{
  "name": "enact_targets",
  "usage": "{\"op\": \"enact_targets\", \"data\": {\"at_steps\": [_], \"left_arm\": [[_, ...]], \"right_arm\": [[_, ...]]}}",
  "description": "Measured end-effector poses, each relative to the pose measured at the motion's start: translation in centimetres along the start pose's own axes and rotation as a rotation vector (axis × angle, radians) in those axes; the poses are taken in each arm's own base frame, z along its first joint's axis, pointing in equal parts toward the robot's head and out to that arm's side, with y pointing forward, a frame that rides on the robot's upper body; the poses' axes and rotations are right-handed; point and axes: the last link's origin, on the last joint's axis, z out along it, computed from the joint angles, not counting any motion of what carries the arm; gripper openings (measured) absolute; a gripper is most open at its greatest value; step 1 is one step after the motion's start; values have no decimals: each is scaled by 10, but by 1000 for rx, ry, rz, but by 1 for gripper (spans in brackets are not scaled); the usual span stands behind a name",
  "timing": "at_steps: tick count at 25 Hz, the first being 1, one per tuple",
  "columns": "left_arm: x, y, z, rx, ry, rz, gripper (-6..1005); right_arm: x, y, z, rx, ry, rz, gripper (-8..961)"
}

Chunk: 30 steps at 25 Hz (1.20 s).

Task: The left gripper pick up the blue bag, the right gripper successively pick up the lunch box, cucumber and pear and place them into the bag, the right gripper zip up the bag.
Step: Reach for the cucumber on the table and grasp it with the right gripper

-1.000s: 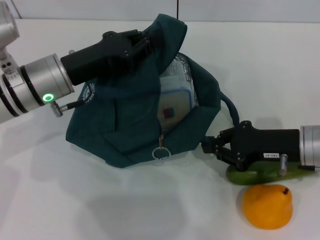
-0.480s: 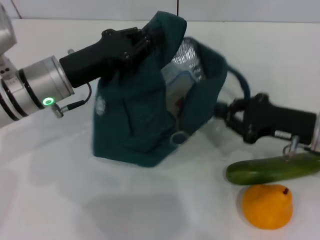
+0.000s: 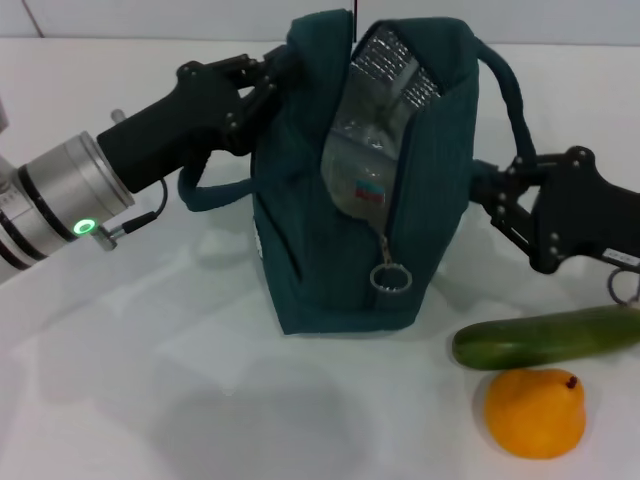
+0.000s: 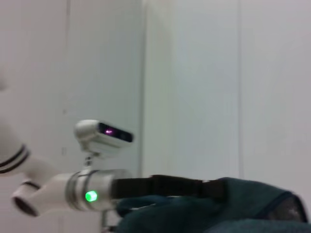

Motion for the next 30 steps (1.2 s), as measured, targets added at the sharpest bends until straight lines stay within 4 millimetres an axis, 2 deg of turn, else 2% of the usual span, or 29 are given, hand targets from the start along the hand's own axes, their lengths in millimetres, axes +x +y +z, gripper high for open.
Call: {"op": "enact_targets", "data": {"at_steps": [7, 14, 24, 30], "left_arm": [[-11, -3, -6, 71, -17, -46, 141], [-18, 1, -7, 79, -24, -72, 171], [-20, 7, 0, 46, -17, -58, 212], [-20, 6, 1, 53, -19, -51, 424]], "right_arm": [[-7, 6, -12, -115, 83, 11, 74], [-16, -3, -22, -67, 98, 14, 87], [-19, -7, -13, -84, 107, 93, 108], [-24, -7, -16, -111, 99, 143, 121]]}}
